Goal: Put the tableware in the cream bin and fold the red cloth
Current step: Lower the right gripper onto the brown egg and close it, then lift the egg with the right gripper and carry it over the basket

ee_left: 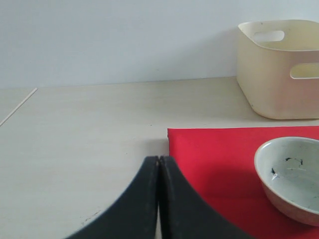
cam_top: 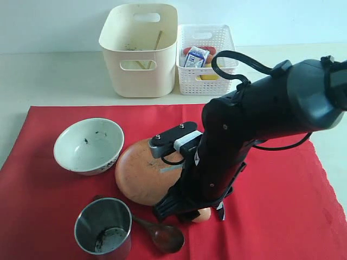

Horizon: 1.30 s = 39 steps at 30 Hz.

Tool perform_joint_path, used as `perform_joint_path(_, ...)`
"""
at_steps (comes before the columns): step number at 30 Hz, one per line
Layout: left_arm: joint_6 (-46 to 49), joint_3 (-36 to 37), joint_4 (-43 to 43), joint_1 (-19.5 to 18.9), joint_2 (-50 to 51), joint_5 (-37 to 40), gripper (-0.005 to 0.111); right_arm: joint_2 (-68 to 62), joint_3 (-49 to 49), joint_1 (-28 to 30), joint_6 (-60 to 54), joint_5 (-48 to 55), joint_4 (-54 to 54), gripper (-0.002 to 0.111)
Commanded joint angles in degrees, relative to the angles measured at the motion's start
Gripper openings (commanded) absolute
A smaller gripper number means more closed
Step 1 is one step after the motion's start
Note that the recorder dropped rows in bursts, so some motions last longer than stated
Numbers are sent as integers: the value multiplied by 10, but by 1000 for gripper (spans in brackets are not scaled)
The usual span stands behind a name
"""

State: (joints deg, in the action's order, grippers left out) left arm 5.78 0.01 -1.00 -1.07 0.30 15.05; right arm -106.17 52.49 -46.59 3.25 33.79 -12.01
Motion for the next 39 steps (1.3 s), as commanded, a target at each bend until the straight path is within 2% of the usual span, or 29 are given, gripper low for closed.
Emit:
perform_joint_path(1,0,0,-5,-2,-3,-1,3,0,-2,-1,-7,-7,4,24)
perform_joint_path(10,0,0,-5,-2,-3,-1,3,7,-2,-1,-7,9,4,0)
perform_joint_path(18,0,0,-5,-2,-3,-1,3,82,-1,-1,-17,30,73,0)
perform_joint_path(21,0,0,-5,-2,-3,-1,3,123,-1,0,-7,25,133,0)
perform_joint_path(25,0,0,-5,-2,-3,-1,3,164,-1,14,79,-1,257,0)
perform_joint_path(30,0,0,-5,-2,-3,-1,3,179,12,65,187,-38,406,0)
perform_joint_path(39,0,0,-5,-2,-3,-1,3,126,104,162,195,-134,414,0)
